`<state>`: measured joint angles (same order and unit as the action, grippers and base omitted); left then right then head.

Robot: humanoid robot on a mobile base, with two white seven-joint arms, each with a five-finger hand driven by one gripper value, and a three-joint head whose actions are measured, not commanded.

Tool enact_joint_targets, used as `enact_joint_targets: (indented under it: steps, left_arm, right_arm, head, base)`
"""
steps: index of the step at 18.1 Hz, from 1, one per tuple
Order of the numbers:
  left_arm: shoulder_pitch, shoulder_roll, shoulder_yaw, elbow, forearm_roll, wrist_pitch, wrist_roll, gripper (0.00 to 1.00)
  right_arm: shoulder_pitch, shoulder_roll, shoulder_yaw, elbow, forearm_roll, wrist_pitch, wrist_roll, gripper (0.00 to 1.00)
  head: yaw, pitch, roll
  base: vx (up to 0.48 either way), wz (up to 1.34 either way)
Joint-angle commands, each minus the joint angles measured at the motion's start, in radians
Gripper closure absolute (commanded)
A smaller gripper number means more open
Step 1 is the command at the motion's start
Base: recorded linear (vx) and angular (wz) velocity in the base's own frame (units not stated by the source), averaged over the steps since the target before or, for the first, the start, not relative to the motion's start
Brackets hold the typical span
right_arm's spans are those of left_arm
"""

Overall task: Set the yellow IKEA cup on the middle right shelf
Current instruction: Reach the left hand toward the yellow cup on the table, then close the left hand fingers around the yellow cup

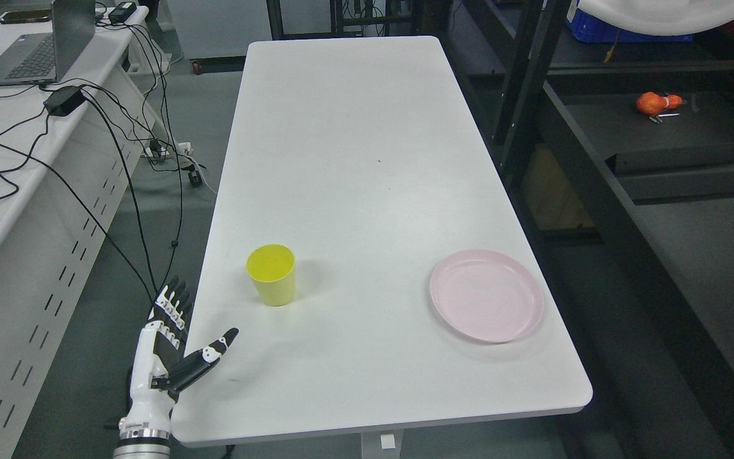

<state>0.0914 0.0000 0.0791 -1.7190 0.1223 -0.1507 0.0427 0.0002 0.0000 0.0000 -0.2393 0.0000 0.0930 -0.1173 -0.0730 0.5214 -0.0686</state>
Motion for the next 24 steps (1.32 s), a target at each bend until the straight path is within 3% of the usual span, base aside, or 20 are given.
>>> enact_joint_targets:
  steps: [1,9,13,18,24]
  left_arm:
    - [0.001,0.017,-0.005,0.001,0.02,-0.009,-0.001,0.01]
    - [-0.06,0.017,-0.142,0.028,0.206,-0.006,-0.02,0.02]
    - [-0.153,0.017,-0.171,0.127,0.208,-0.003,-0.05,0.02]
    - [-0.142,0.017,-0.263,0.159,0.208,0.011,-0.05,0.02]
    - [-0.134,0.017,-0.254,0.185,0.208,0.017,-0.049,0.02]
  right_arm:
    - [0.014,-0.017,0.017,0.0,-0.025,0.001,0.001,0.01]
    - [0.014,-0.017,0.017,0.0,-0.025,0.001,0.001,0.01]
    - [0.014,-0.017,0.017,0.0,-0.025,0.001,0.001,0.01]
    - [0.014,-0.017,0.017,0.0,-0.025,0.001,0.001,0.01]
    - [0.014,-0.017,0.017,0.0,-0.025,0.001,0.001,0.01]
  head:
    - [0.0,0.0,0.0]
    - [0.0,0.0,0.0]
    - [0.0,0.0,0.0]
    - [0.0,0.0,0.0]
    - [0.0,0.0,0.0]
  base:
    - [0.058,0.04]
    - [0.098,0.09]
    - [0.014,0.01]
    - [-0.017,-0.01]
    - [0.0,0.0]
